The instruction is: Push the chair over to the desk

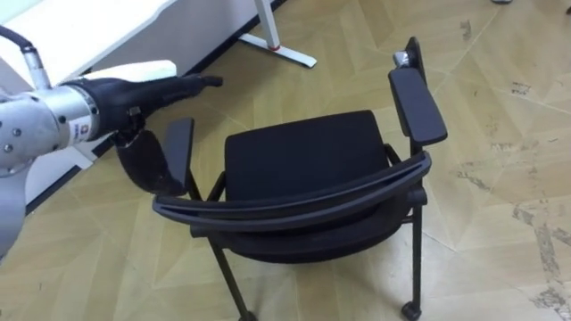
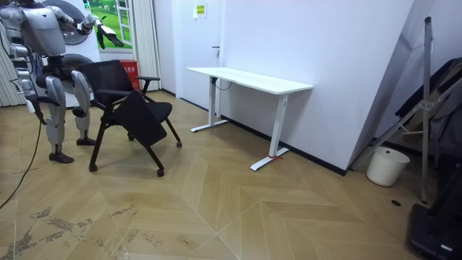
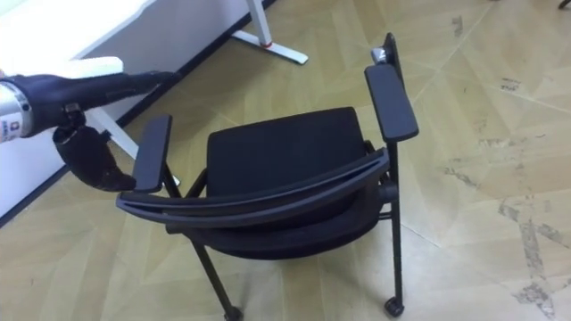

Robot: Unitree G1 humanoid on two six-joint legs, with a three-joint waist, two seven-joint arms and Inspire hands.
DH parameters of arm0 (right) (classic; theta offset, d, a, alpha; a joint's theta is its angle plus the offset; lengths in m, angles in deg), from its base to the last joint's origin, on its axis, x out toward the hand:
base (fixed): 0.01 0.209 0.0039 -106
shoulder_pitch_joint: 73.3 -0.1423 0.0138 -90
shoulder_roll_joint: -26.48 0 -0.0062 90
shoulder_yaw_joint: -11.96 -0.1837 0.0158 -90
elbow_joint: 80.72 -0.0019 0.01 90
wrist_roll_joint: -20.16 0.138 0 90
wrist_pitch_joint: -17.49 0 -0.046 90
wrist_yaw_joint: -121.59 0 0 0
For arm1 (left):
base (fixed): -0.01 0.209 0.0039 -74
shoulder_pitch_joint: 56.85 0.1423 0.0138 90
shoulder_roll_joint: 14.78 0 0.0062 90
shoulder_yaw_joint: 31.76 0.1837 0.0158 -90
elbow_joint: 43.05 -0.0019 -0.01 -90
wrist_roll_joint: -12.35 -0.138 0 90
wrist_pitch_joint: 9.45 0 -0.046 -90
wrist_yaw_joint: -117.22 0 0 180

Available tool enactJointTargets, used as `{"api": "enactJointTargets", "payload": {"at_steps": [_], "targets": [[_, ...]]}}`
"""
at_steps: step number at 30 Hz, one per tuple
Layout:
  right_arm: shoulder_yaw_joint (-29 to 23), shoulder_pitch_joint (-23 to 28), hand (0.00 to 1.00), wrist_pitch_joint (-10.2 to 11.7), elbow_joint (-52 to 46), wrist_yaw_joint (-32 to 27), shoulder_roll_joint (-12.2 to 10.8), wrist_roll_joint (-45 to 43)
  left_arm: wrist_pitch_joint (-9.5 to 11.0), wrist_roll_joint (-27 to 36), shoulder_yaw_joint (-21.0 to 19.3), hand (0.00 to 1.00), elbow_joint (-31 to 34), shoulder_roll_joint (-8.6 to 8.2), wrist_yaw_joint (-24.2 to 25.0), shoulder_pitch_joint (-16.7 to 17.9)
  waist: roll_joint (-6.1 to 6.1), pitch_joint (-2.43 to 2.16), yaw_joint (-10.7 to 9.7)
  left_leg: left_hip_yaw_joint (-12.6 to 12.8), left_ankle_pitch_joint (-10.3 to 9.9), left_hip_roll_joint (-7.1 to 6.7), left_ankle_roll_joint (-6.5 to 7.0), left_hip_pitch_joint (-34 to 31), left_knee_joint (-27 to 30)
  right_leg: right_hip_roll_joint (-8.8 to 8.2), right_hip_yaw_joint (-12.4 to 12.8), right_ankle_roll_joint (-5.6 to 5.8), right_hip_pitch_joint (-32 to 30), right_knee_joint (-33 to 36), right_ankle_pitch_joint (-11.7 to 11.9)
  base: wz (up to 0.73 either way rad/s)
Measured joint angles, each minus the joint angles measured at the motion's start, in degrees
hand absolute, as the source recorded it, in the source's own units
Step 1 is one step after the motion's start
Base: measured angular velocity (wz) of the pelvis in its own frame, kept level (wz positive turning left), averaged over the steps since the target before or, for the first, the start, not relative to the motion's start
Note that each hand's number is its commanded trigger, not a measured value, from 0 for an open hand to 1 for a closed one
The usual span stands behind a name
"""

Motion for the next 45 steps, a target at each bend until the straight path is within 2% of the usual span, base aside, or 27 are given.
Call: {"api": "enactJointTargets", "payload": {"at_steps": [2, 8, 13, 16, 20, 23, 26, 28, 32, 36, 40, 45], "targets": [[0.02, 0.26, 0.00, -0.01, -0.57, 0.14, -0.01, -0.15, -0.57, -0.01, 0.20, 0.00, 0.25, 0.47, 1.57, 0.00, 0.05, -0.03, -0.05, -0.57, 0.00, -0.04, 0.00, -0.01, 0.01, 0.01, -0.07, 0.00, 0.18, 0.06, 0.00, 0.11], [0.07, 0.92, 0.00, 0.06, -1.04, 0.08, -0.05, -0.01, -0.62, -0.02, 1.16, 0.00, 0.32, 0.47, 3.63, 0.57, -0.04, 0.03, -0.23, -0.92, 0.00, -0.08, 0.00, 0.02, 0.09, 0.03, -0.78, 0.00, 0.53, 0.06, 0.00, 0.05], [1.30, 1.16, 0.00, 0.05, -0.84, 0.07, -0.08, 0.83, -0.56, 0.02, 4.29, 0.00, 0.04, 0.44, 3.63, 1.96, -0.03, 0.10, -1.01, -0.91, 0.00, -0.07, 0.00, 0.67, 0.17, 0.02, -0.77, 0.00, 1.02, 0.02, 0.00, 0.00], [1.30, 0.90, 0.00, 0.04, 0.16, 0.05, -0.08, 1.12, -0.52, 0.85, 5.17, 0.00, -0.49, 0.40, 3.63, 3.20, -0.22, 0.27, -1.94, -0.85, 0.00, -0.08, 0.01, 0.79, 0.33, 0.01, -0.69, 0.00, 1.15, -0.04, -0.01, 0.00], [2.45, 0.96, 0.00, 0.00, 0.73, -0.17, -0.05, 1.49, -0.46, 2.21, 5.26, 0.00, -0.60, 0.24, 3.44, 3.25, -0.61, 0.58, -2.12, -0.74, 0.00, -0.10, 0.01, 0.57, 0.84, 0.00, -0.13, 0.00, 0.89, -0.05, -0.02, -0.05], [3.64, 0.76, 0.00, -1.03, 0.76, -0.74, -0.14, 2.02, -0.52, 2.11, 5.82, 0.00, -1.65, -1.73, 2.12, 3.37, -0.97, 0.83, -2.09, -0.75, 0.00, -0.12, 0.01, 0.50, 1.01, 0.01, 0.07, 0.00, 0.78, -0.03, -0.02, 0.00], [4.50, 0.48, 0.00, -1.14, 0.74, -1.61, -0.15, 2.44, -0.54, 2.10, 6.59, 0.00, -2.54, -2.75, 0.78, 3.60, -1.05, 0.88, -2.13, -0.78, 0.00, -0.13, 0.01, 0.02, 1.30, 0.00, 0.06, -0.01, 0.42, -0.03, -0.01, 0.00], [5.57, 0.33, 0.00, -1.12, 0.74, -2.37, -0.14, 2.46, -0.44, 2.15, 7.44, 0.00, -3.18, -3.22, -0.31, 3.56, -1.06, 0.89, -2.61, -0.84, 0.00, -0.18, 0.01, -0.09, 1.29, -0.02, -0.04, -0.01, 0.40, -0.04, -0.01, 0.02], [6.22, -0.04, 0.00, -1.08, 0.74, -3.33, -0.31, 2.44, -0.29, 2.12, 7.57, 0.00, -6.39, -5.70, -2.97, 3.56, -1.16, 0.90, -3.78, -0.82, 0.00, -0.22, 0.01, -0.16, 1.27, -0.05, 0.00, -0.01, 0.36, -0.03, -0.01, 0.00], [6.15, -0.06, 0.00, -1.05, 0.71, -4.37, -0.55, 2.24, -0.02, 1.33, 7.57, 0.00, -8.29, -7.93, -5.44, 3.70, -1.41, 0.84, -4.63, -0.75, 0.00, -0.22, 0.01, -0.17, 0.95, -0.02, 0.27, -0.01, 0.22, -0.03, -0.01, 0.00], [6.10, -0.07, 0.00, -1.06, 0.62, -4.48, -0.85, 2.25, 0.08, -0.88, 7.58, 0.00, -13.03, -10.54, -7.08, 3.86, -2.13, 0.51, -5.80, -0.69, 0.00, -0.22, 0.01, -0.13, 0.81, 0.00, 0.61, -0.01, 0.04, 0.03, 0.00, -0.03], [5.56, 0.13, 0.00, -1.17, -0.03, -5.32, -1.41, 2.41, 0.07, -6.95, 7.58, 0.00, -18.28, -12.97, -9.77, 4.10, -3.10, 0.38, -6.65, -0.38, 0.00, -0.20, 0.01, -0.07, 0.81, 0.01, 0.99, -0.02, -0.34, 0.36, 0.01, -0.04]]}}
